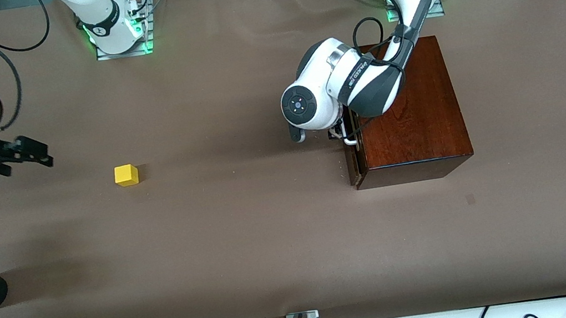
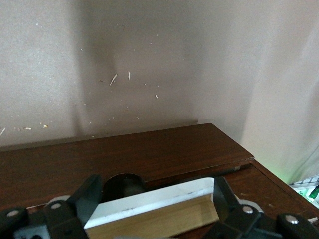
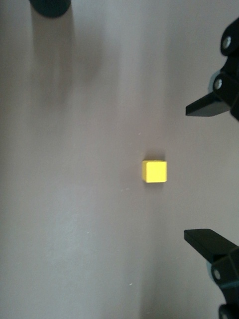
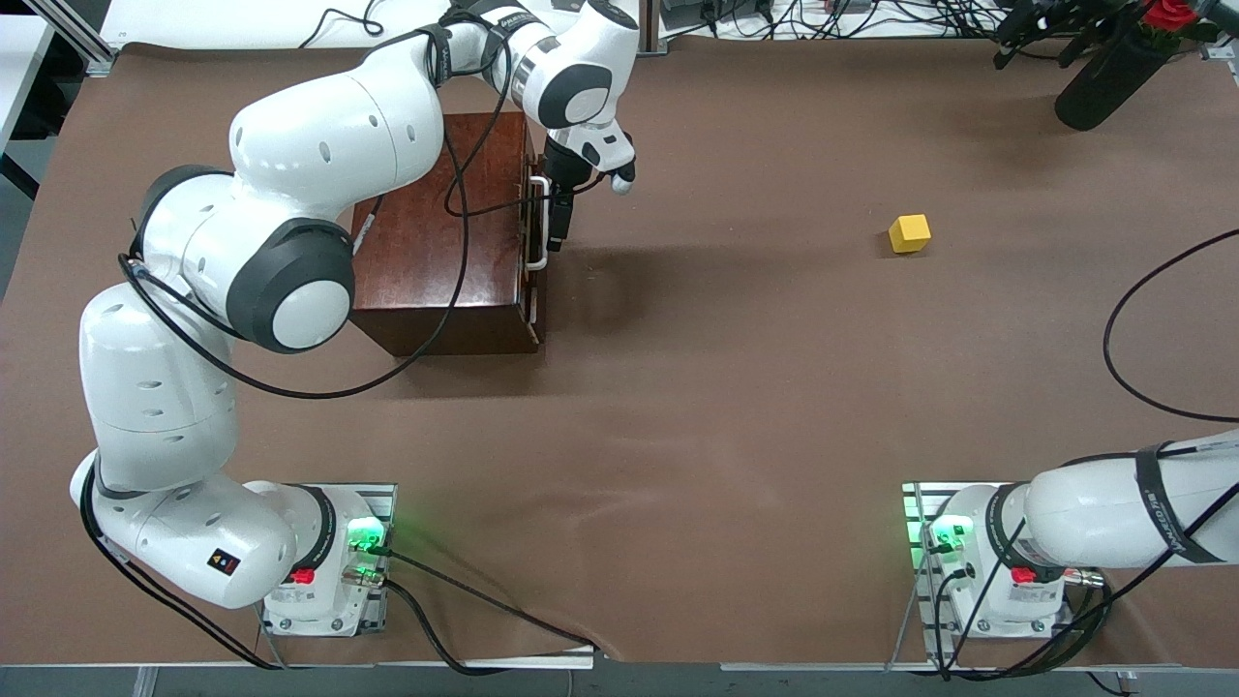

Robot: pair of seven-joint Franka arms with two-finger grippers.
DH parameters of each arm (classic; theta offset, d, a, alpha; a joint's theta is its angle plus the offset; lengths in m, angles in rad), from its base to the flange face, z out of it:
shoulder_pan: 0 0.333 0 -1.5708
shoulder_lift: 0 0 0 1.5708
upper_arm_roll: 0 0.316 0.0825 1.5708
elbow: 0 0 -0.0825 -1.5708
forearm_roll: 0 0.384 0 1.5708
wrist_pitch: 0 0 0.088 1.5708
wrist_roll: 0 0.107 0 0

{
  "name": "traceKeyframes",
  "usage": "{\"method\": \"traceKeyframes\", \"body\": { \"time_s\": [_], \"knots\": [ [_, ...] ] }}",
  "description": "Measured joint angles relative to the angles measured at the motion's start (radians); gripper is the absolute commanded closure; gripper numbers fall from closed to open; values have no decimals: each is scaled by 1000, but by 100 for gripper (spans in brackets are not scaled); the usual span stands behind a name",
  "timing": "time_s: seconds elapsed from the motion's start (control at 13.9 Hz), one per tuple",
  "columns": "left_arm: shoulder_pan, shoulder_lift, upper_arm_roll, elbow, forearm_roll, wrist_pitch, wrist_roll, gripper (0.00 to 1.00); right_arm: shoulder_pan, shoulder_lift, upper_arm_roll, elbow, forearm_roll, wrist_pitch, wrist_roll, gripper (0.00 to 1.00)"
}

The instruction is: Open drawer, take yellow block, close drawer

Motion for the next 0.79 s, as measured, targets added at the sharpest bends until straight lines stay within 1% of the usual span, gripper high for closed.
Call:
{"method": "traceKeyframes", "body": {
  "time_s": [0.22, 0.36, 0.65, 0.79],
  "knots": [
    [8, -29, 1, 15, 0, 1, 0, 0, 17, 14, 12, 47, -54, -32, 1, 0],
    [36, -90, 4, 33, 0, -1, -1, 0, 30, 24, 16, 51, -57, -38, 2, 0],
    [201, -250, 6, 75, -37, -46, 4, 0, 35, 32, 16, 52, -57, -45, 2, 0],
    [266, -293, 16, 117, -38, -103, 7, 0, 36, 32, 16, 53, -57, -45, 2, 0]
  ]
}}
